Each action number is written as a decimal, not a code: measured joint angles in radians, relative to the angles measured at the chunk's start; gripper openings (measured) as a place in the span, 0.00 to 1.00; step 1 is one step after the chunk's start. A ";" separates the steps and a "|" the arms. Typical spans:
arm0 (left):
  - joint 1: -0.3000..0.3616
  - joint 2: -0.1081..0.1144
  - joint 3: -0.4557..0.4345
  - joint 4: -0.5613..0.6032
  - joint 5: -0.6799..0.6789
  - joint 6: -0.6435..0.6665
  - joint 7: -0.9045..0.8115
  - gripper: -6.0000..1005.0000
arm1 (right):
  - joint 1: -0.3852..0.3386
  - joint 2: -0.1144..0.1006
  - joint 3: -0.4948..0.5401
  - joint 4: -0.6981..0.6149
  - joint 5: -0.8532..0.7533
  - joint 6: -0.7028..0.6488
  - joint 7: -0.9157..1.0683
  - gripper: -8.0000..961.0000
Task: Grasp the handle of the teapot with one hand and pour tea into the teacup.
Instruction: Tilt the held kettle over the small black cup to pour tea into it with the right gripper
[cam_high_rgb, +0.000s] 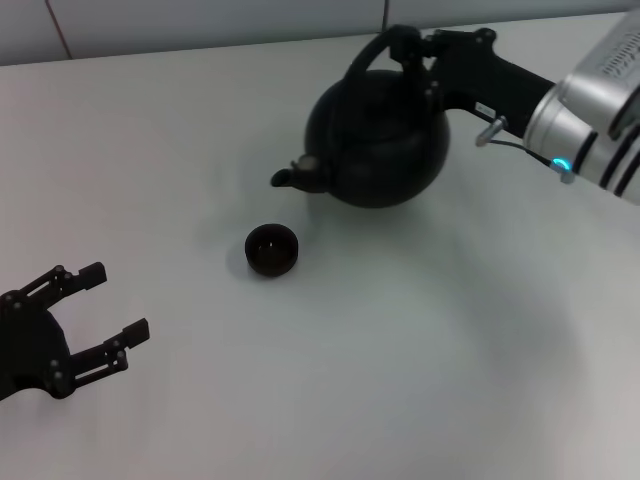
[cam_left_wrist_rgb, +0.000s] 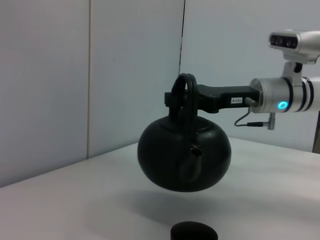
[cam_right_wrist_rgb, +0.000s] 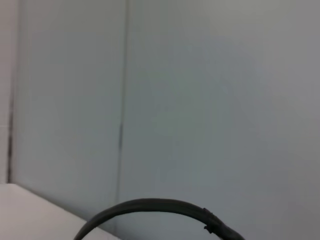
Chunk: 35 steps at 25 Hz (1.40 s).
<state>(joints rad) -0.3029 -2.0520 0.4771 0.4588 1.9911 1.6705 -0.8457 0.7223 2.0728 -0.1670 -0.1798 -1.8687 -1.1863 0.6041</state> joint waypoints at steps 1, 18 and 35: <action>0.000 0.000 0.000 0.000 0.000 0.000 0.000 0.84 | 0.005 0.000 -0.011 -0.003 0.000 0.001 0.005 0.09; 0.000 -0.004 -0.002 0.000 0.000 -0.004 0.000 0.84 | 0.008 0.003 -0.097 -0.094 0.002 -0.041 -0.076 0.09; -0.004 -0.007 -0.002 -0.002 0.000 -0.006 -0.006 0.84 | 0.036 0.004 -0.171 -0.111 0.008 -0.051 -0.271 0.09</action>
<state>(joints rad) -0.3068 -2.0585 0.4755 0.4570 1.9910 1.6643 -0.8521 0.7581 2.0772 -0.3382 -0.2908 -1.8606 -1.2375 0.3332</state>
